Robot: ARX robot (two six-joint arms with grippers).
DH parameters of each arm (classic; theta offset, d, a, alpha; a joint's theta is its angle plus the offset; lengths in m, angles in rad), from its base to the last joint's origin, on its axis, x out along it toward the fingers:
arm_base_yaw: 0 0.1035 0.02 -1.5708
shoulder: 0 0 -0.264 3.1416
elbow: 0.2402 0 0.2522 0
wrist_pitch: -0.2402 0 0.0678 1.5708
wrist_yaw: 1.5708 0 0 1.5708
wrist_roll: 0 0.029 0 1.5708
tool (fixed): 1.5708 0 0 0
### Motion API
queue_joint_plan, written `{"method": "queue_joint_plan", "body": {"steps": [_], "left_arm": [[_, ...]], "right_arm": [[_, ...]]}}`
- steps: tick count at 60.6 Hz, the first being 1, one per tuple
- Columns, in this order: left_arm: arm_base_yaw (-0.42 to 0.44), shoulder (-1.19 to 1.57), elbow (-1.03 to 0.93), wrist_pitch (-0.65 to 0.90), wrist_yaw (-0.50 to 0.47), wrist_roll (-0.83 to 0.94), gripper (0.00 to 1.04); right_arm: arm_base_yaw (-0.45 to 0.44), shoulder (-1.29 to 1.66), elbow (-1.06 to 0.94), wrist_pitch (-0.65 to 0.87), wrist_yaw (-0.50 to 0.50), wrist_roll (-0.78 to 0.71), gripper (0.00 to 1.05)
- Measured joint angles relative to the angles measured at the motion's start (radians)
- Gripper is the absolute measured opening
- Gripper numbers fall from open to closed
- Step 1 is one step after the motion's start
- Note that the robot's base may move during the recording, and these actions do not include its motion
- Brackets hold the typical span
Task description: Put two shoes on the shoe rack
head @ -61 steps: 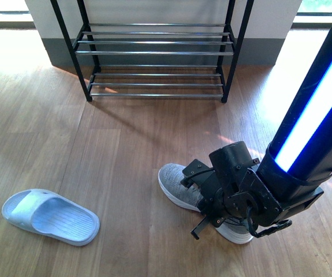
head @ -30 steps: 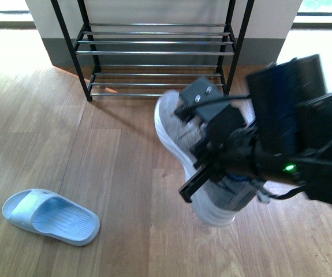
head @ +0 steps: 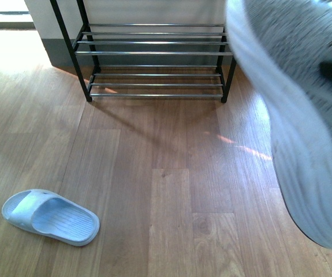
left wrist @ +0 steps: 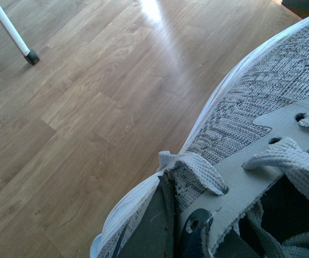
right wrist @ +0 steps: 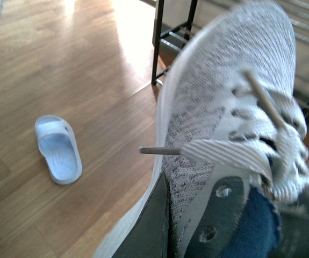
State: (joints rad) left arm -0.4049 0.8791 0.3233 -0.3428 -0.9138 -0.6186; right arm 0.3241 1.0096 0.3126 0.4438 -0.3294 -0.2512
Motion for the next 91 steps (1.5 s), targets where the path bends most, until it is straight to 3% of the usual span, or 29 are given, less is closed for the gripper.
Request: {"method": "queue_joint_plan", "body": {"steps": [91], "left_arm": [[-0.001, 0.000, 0.000, 0.000, 0.000, 0.000, 0.01]], "right_arm": [[-0.005, -0.032, 0.000, -0.001, 0.000, 0.002, 0.01]]}}
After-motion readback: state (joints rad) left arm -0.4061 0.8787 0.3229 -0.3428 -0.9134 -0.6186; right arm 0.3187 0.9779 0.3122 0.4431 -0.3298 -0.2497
